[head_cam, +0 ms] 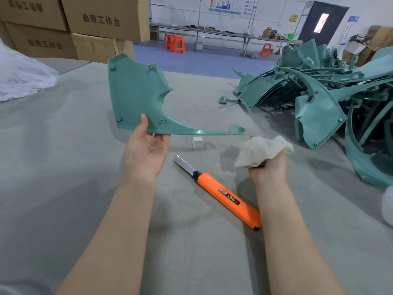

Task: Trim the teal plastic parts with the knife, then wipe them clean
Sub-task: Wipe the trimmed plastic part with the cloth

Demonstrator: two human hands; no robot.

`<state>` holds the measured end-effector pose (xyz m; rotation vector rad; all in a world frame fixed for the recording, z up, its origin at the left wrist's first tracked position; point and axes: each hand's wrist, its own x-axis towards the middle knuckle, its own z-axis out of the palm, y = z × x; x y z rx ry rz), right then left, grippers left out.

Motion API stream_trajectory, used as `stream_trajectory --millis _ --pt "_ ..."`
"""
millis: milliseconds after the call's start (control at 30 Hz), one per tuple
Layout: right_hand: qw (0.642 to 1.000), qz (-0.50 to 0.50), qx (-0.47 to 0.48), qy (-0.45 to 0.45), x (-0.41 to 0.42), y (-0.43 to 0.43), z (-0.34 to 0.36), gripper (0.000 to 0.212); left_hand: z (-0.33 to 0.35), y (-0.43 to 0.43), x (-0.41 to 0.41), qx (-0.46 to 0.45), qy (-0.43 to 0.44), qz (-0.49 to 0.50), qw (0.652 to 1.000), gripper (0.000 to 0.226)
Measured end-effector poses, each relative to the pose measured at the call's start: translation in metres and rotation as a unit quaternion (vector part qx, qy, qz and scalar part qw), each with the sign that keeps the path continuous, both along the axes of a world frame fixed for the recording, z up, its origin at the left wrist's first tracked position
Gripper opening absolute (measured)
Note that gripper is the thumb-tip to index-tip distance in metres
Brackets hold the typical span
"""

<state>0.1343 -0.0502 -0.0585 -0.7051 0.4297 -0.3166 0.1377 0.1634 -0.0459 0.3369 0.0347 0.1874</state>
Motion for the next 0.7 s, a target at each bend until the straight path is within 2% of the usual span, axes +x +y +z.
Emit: stream_trajectory --millis 67,167,267,367,433,600,700 --pt "0.998 0.068 0.004 -0.017 0.000 0.003 0.005 0.025 -0.001 0.001 0.001 -0.013 -0.003 0.004 1.000 0.014" --pt "0.972 0.176 -0.154 -0.028 0.003 0.021 0.008 0.025 -0.002 -0.003 0.000 0.000 0.001 -0.011 1.000 0.015" --pt "0.955 0.126 -0.264 -0.048 0.003 0.030 0.005 0.038 -0.002 -0.006 -0.001 0.025 0.007 -0.028 0.999 0.016" --pt "0.939 0.069 -0.336 -0.018 0.003 0.025 0.002 0.038 -0.001 -0.009 -0.002 0.033 0.010 -0.042 0.999 0.016" --pt "0.945 0.064 -0.321 0.013 0.004 0.024 -0.002 0.037 -0.001 -0.010 -0.002 0.036 0.010 -0.045 0.998 0.016" --pt "0.971 0.097 -0.215 0.037 0.007 0.025 -0.002 0.047 -0.003 -0.009 -0.001 0.021 0.017 -0.041 0.999 0.015" --pt "0.971 0.151 -0.185 0.001 0.006 0.026 0.001 0.027 -0.005 -0.006 0.001 0.013 0.023 -0.031 0.999 0.014"
